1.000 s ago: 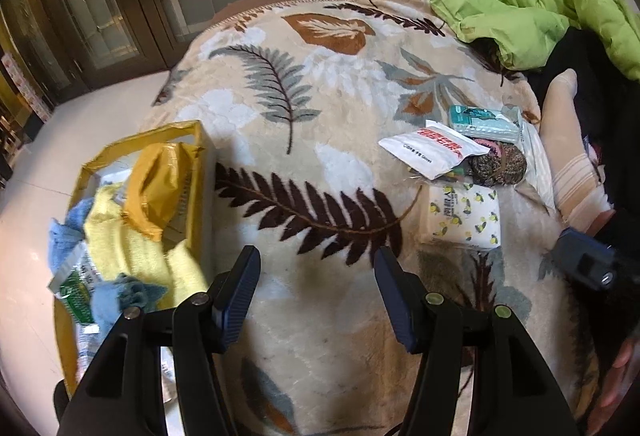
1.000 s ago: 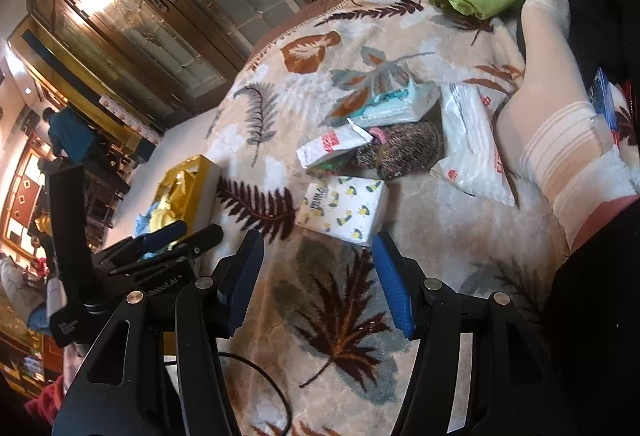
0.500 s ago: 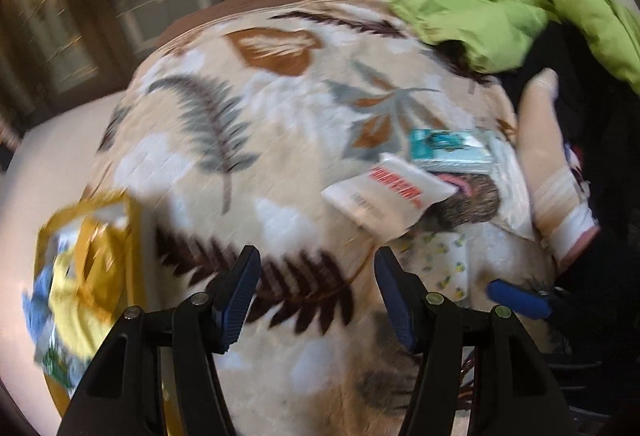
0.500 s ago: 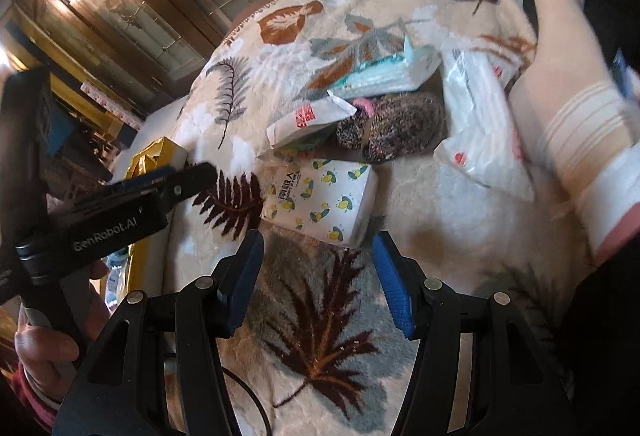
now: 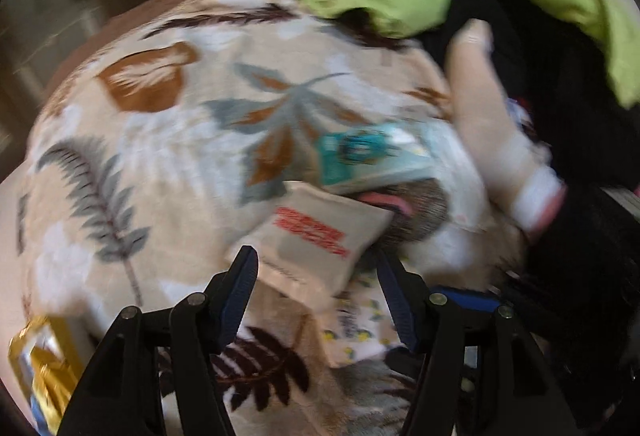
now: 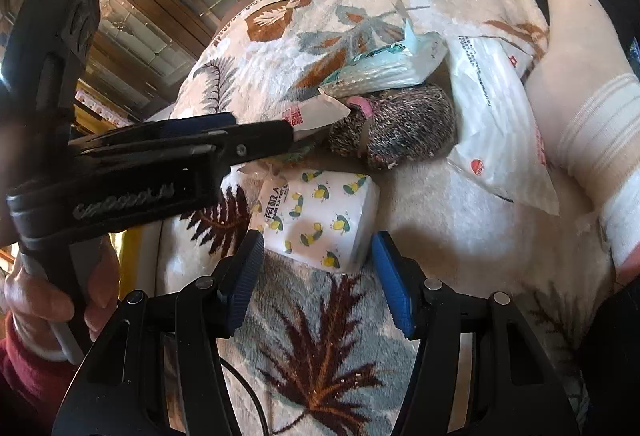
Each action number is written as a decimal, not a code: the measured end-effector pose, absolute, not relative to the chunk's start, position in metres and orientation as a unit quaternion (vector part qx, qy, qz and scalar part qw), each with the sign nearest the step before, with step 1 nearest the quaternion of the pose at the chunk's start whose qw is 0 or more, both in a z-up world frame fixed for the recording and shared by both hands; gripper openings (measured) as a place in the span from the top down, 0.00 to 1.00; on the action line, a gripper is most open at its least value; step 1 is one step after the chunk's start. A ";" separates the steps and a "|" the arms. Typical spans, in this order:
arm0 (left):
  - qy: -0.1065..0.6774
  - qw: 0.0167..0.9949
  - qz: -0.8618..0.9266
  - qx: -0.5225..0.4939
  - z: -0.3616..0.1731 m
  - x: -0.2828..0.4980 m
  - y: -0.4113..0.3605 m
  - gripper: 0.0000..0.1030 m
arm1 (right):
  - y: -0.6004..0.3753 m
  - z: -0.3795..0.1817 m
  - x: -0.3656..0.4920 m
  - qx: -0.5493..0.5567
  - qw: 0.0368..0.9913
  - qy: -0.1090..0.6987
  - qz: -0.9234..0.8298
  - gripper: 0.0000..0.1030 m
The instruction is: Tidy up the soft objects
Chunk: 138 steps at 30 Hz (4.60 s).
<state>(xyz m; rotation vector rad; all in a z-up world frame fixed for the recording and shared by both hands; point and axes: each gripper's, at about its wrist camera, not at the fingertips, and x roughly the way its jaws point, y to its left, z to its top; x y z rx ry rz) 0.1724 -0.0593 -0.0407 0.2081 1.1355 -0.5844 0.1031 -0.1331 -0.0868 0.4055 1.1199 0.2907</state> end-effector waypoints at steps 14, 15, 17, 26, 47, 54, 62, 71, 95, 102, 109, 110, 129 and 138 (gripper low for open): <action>0.567 0.762 -0.285 0.130 -0.069 0.208 -0.066 0.32 | -0.123 -0.095 0.117 0.183 0.818 0.531 0.122 0.45; 0.568 0.761 -0.282 0.135 -0.072 0.210 -0.068 0.32 | -0.122 -0.095 0.120 0.183 0.819 0.531 0.119 0.44; 0.574 0.758 -0.280 0.132 -0.077 0.215 -0.070 0.32 | -0.116 -0.096 0.125 0.172 0.821 0.534 0.110 0.44; 0.579 0.758 -0.277 0.113 -0.085 0.227 -0.080 0.33 | -0.097 -0.097 0.135 0.129 0.830 0.535 0.093 0.34; 0.582 0.784 -0.216 -0.021 -0.069 0.225 -0.022 0.88 | -0.116 -0.078 0.109 0.192 0.816 0.525 0.144 0.78; 0.579 0.792 -0.192 -0.023 -0.071 0.229 -0.018 0.88 | -0.123 -0.078 0.098 0.207 0.812 0.527 0.145 0.79; 0.581 0.790 -0.191 -0.044 -0.065 0.225 -0.012 0.92 | -0.132 -0.068 0.096 0.232 0.809 0.517 0.156 0.79; 0.592 0.776 -0.209 -0.065 -0.062 0.208 -0.006 0.92 | -0.142 -0.060 0.089 0.246 0.810 0.510 0.152 0.79; 0.635 0.751 -0.184 -0.007 -0.089 0.203 -0.062 0.88 | -0.176 -0.070 0.081 0.285 0.796 0.517 0.138 0.78; 0.622 0.761 -0.179 -0.049 -0.072 0.187 -0.020 0.89 | -0.174 -0.060 0.077 0.287 0.798 0.509 0.147 0.79; 0.592 0.787 -0.157 -0.071 -0.023 0.151 0.034 0.89 | -0.148 -0.044 0.080 0.282 0.797 0.504 0.178 0.78; 0.586 0.794 -0.148 -0.068 -0.015 0.145 0.043 0.89 | -0.143 -0.042 0.082 0.282 0.797 0.502 0.183 0.78; 0.573 0.812 0.054 -0.096 -0.024 0.039 0.216 0.88 | 0.096 -0.043 0.129 0.192 0.742 0.554 0.325 0.78; 0.554 0.820 0.075 -0.127 -0.040 0.030 0.222 0.41 | 0.121 -0.054 0.129 0.159 0.743 0.566 0.321 0.61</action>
